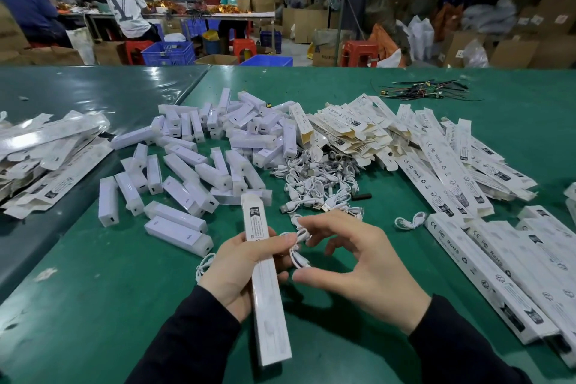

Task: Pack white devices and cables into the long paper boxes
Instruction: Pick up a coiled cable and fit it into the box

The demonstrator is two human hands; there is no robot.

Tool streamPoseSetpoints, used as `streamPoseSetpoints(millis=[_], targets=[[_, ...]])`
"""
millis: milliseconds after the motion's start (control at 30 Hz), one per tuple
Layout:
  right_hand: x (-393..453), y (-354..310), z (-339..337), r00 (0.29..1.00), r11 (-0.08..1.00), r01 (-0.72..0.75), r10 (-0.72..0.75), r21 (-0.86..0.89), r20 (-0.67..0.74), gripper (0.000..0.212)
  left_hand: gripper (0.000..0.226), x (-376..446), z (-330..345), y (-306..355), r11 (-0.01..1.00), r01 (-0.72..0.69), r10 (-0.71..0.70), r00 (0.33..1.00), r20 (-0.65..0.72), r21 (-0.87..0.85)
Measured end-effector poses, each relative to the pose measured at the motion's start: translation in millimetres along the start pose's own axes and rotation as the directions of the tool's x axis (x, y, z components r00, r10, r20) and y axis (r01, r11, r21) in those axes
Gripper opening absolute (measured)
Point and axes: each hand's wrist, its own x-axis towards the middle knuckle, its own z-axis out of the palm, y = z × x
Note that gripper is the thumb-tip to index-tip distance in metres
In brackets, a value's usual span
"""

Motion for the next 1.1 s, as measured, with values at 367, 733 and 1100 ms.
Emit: streamPoseSetpoints(millis=[367,733,1100], targets=[[0,-2,0,1.000,0.998,0.006,-0.006,-0.065,0.010,0.047,0.031,2,0,-1,0.998,0.057,-0.056,0.998,0.032,-0.030],[2,-1,0,0.995,0.969,-0.092,0.101,0.228,-0.027,0.027,0.035,1,0,-1,1.000,-0.005,0.005,1.000,0.009,-0.007],[11,7,-21,0.944,0.931,-0.032,0.148,0.364,-0.295,0.011,0.052,-10,5,-7,0.943,0.021,-0.148,0.921,0.361,0.332]])
